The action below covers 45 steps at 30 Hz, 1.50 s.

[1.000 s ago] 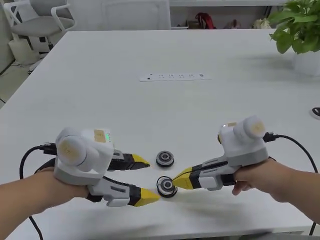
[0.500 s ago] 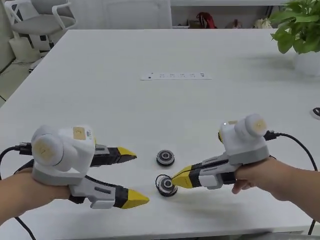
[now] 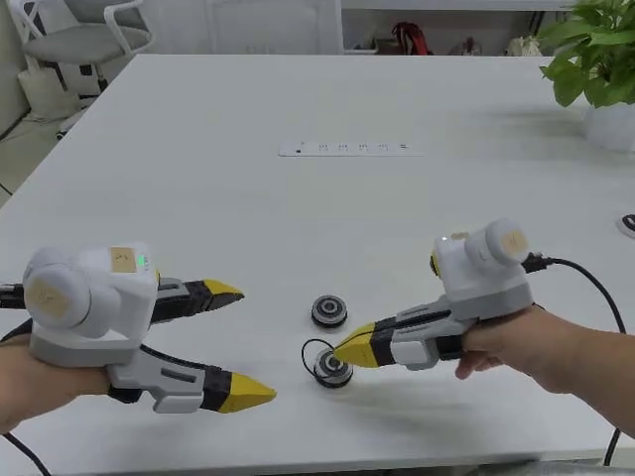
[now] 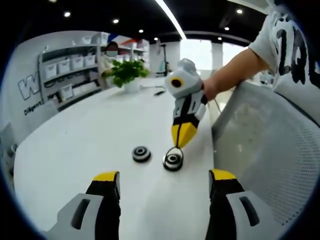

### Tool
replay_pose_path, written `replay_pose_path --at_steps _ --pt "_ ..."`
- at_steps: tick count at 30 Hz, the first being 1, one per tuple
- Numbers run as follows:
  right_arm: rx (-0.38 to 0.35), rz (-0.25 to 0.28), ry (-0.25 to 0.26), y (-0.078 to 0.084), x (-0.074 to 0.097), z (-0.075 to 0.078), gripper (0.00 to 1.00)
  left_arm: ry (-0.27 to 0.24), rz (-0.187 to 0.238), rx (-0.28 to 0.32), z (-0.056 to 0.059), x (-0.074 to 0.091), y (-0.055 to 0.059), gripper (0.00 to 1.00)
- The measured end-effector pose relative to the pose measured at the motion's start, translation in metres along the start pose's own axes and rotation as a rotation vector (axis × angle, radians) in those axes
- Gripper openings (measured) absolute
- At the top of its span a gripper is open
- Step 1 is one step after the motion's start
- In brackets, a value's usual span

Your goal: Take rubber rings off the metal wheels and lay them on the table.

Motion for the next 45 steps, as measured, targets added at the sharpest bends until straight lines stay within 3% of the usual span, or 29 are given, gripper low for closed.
replay_pose_path --at_steps 9,19,45 --pt "0.004 -0.001 -0.009 -0.005 -0.008 -0.002 0.0 -0.012 -0.013 0.0 -0.001 0.006 0.005 0.77" --pt "0.018 -0.011 -0.035 -0.01 -0.028 -0.007 0.0 -0.037 -0.017 0.01 -0.003 0.017 0.009 0.78" --pt "0.048 -0.076 -0.02 0.01 -0.06 -0.009 0.0 -0.058 -0.036 0.011 -0.002 0.023 0.014 0.79"
Point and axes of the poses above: the centre of the closed fingertips' face, and the gripper's own axes: x roughly backward along the fingers, z roughly to its right, y roughly out of its underside, the point moved 9 cm from there along x, roughly backward along the fingers, and after that the axes turned 15 degrees about z, right-handed, at the moved point
